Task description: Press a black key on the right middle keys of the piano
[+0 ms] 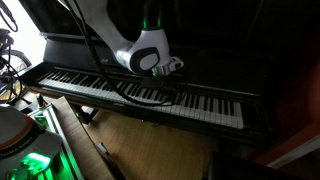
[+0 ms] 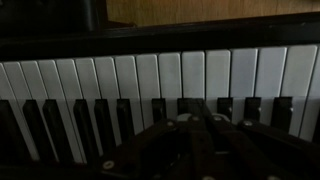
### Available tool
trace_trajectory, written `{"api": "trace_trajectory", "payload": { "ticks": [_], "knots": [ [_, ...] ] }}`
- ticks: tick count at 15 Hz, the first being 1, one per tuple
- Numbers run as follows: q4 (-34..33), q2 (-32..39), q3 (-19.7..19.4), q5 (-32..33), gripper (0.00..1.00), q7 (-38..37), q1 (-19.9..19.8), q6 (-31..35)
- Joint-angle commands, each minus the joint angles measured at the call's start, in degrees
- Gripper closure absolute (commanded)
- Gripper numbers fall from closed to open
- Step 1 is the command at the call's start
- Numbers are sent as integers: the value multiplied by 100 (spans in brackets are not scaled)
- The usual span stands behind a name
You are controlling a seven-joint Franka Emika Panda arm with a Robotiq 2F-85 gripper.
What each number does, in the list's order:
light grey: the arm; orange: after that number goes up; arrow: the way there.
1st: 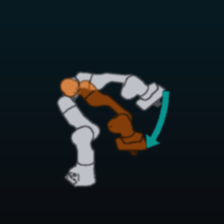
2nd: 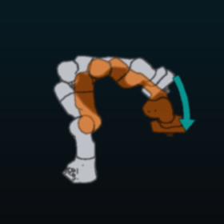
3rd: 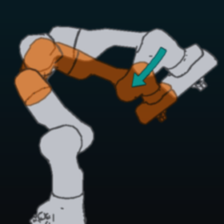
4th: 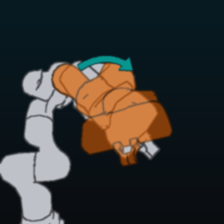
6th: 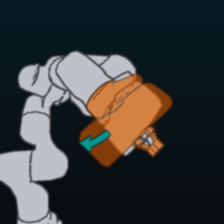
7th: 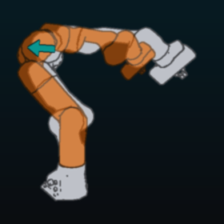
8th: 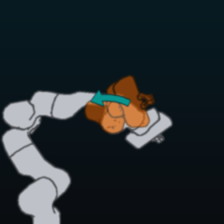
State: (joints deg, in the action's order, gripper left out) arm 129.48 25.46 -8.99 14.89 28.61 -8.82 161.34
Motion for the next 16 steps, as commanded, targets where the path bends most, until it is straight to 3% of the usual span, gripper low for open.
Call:
{"api": "trace_trajectory", "payload": {
  "ticks": [1,16],
  "knots": [
    [-225,318,39,180,100,-232,-63,185],
    [-448,630,228,84,100,-132,-236,241]
  ]
}}
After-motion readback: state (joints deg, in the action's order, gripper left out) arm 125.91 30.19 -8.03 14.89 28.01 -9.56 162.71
